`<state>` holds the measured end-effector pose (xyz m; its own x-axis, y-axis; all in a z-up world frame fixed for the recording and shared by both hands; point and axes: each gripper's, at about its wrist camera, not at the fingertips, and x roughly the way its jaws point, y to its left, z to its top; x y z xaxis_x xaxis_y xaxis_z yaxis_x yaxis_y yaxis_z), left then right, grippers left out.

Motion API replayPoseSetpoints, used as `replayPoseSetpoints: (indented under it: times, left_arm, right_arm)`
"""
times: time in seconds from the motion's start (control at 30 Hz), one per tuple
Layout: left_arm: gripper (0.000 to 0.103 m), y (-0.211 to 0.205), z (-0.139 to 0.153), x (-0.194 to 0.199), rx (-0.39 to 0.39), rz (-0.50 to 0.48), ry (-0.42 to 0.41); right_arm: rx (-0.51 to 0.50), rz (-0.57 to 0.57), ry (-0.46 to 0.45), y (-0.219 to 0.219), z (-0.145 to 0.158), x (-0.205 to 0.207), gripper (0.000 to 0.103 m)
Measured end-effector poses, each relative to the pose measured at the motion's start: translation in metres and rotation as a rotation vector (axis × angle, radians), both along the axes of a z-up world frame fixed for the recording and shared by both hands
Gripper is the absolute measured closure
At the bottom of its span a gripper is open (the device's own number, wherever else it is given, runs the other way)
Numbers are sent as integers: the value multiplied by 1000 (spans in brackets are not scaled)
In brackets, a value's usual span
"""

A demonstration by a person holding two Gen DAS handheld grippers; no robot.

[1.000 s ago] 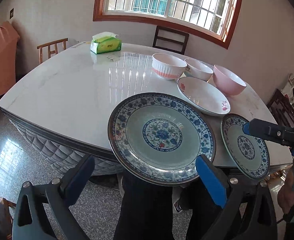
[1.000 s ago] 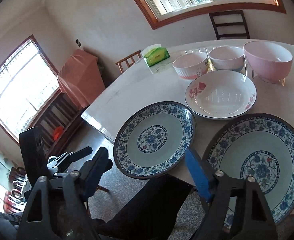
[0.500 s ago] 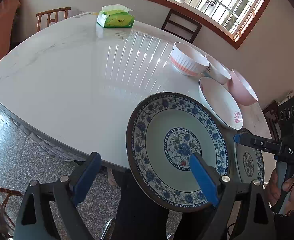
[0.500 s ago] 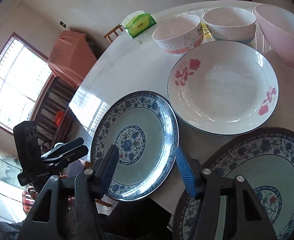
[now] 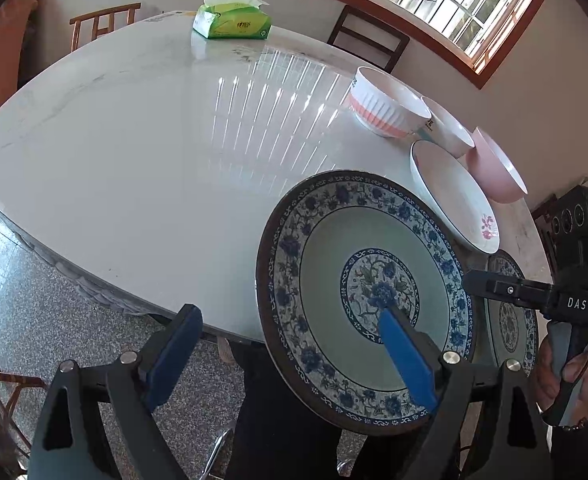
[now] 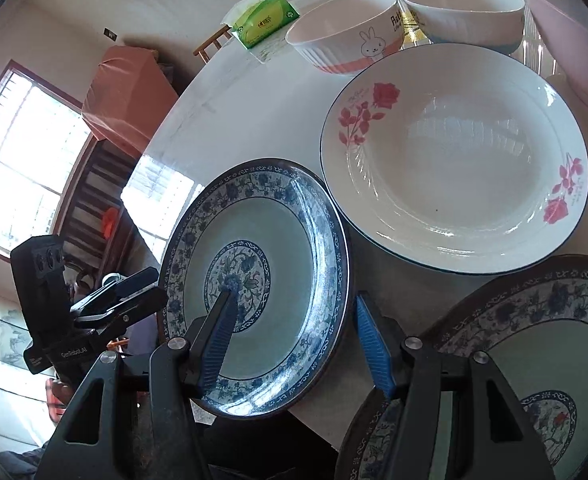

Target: Organize plates and bowls

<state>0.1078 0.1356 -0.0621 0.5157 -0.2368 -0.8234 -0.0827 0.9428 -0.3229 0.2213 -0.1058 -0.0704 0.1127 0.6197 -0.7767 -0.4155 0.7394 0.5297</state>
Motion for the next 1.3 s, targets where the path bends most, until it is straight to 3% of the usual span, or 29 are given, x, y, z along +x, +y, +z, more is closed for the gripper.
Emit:
replayPoseSetpoints:
  times: [0.2, 0.3, 0.37, 0.4, 0.43, 0.63, 1.03, 1.3]
  left_arm:
    - [11, -2, -5, 2, 6, 14, 10]
    - [18, -4, -7, 1, 34, 7, 13]
    - [39, -11, -6, -1, 82, -12, 4]
    - [63, -16, -6, -1, 112, -28, 4]
    - [65, -20, -6, -2, 160, -24, 3]
    - [69, -15, -7, -4, 138, -9, -9]
    - [71, 1, 0, 3, 177, 56, -39]
    - [71, 31, -1, 12, 156, 111, -33]
  right_arm:
    - [-4, 4, 10, 2, -2, 2, 45]
    - [-21, 9, -2, 4, 0, 1, 45]
    - [-26, 13, -9, 5, 0, 1, 46]
    - [-30, 15, -12, 6, 0, 1, 48]
    - [-41, 16, -17, 7, -1, 1, 51]
    - [-79, 3, -46, 9, -2, 1, 58]
    - [-95, 3, -62, 26, -5, 7, 60]
    - [-91, 16, -58, 50, -3, 17, 60]
